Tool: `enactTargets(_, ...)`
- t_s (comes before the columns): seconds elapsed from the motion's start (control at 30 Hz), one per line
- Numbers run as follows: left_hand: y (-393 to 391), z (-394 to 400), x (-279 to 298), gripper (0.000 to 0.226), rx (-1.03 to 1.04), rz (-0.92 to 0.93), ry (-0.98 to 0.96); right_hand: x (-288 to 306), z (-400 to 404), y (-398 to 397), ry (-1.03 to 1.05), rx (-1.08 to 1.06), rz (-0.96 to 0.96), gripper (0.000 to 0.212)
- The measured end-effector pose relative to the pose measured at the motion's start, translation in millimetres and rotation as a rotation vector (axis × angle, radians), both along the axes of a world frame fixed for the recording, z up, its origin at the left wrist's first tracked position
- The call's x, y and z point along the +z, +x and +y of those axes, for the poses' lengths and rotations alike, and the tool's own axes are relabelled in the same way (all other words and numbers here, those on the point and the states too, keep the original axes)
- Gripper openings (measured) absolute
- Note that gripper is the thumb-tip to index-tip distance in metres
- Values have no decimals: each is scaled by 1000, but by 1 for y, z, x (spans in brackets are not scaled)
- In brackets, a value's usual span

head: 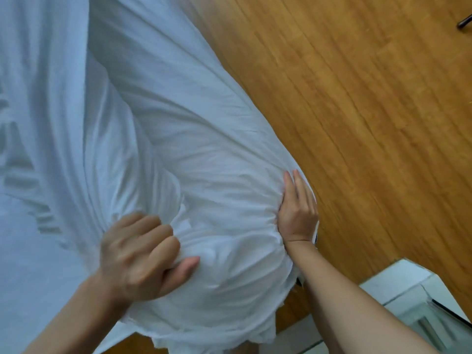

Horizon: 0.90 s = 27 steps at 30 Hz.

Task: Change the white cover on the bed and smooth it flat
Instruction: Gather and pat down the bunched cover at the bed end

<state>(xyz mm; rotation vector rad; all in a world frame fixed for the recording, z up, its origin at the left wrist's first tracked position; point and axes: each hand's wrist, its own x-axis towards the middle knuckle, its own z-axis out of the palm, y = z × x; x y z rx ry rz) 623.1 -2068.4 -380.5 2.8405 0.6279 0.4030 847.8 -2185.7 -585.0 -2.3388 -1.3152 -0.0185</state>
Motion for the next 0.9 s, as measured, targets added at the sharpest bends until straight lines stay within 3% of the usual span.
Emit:
enactTargets(0.13,-17,-3,-12,57,-67,106,-143,-1,-2,-1,22,-11,-23,31)
enactTargets(0.2,-8,12,1,51,-34,234,-277,-1,-3,-1,35,-14,-23,33)
enactTargets(0.27,11,30,5,49,45,429,-283,-1,-2,-2,40,-11,-33,33)
enactTargets(0.37,32,46,-21,59,-196,694,-224,-3,-3,0,55,-12,-39,33)
enactTargets(0.43,44,51,-34,69,-443,608,-99,-5,-4,0,58,-7,-48,32)
enactTargets(0.57,36,53,-75,82,-545,602,-137,-8,-3,0,74,-13,-44,30)
enactTargets(0.73,32,37,-86,75,-471,533,-198,-7,-2,0,86,-11,-50,32)
enactTargets(0.9,30,30,-78,87,-359,564,-211,-11,-4,-1,99,-9,-61,28)
